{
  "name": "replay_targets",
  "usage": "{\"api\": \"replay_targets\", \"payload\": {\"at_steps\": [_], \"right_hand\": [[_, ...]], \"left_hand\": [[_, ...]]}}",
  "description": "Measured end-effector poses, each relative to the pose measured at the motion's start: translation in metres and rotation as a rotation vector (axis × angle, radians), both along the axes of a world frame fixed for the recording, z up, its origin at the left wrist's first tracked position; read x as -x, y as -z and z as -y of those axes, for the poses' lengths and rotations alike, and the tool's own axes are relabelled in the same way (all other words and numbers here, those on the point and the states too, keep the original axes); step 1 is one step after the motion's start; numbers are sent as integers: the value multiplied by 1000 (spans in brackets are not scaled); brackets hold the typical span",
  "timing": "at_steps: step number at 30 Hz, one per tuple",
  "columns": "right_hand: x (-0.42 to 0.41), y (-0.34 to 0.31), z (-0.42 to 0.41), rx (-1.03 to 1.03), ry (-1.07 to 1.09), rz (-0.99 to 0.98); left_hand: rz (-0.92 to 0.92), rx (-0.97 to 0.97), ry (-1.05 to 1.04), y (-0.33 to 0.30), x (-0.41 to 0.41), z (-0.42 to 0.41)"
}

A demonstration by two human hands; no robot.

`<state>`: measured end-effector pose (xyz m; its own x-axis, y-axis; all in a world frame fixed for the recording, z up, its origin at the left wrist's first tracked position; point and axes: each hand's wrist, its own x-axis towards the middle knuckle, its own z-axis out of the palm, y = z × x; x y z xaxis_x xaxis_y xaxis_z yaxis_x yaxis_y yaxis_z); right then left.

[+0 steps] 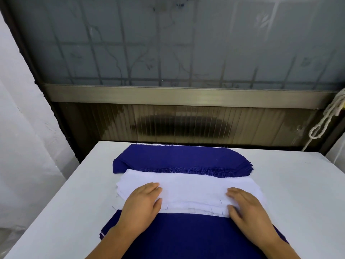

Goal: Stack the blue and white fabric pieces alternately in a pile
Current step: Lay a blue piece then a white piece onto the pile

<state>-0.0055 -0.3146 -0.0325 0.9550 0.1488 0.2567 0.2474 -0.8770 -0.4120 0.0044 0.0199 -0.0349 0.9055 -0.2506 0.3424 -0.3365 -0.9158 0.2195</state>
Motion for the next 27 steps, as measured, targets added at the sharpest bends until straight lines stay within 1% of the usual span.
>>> {"api": "replay_targets", "payload": {"at_steps": [3,7,11,15,19,24,27], "right_hand": [[0,3,1,18,-1,109],[0,2,2,34,-8,232],[0,1,4,40,-15,320],[0,0,3,-21,5,297],[2,-1,5,-35,-63,284],[5,-9,5,-58,-90,285],[9,-22,4,-104,-82,228]], "left_hand": [[108,6,31,3,1,-2],[159,9,52,5,5,-3],[161,44,71,7,8,-5],[178,64,105,7,10,-6],[168,102,126,2,12,-8],[151,109,127,-17,14,-8],[134,113,107,-35,14,-11]]}}
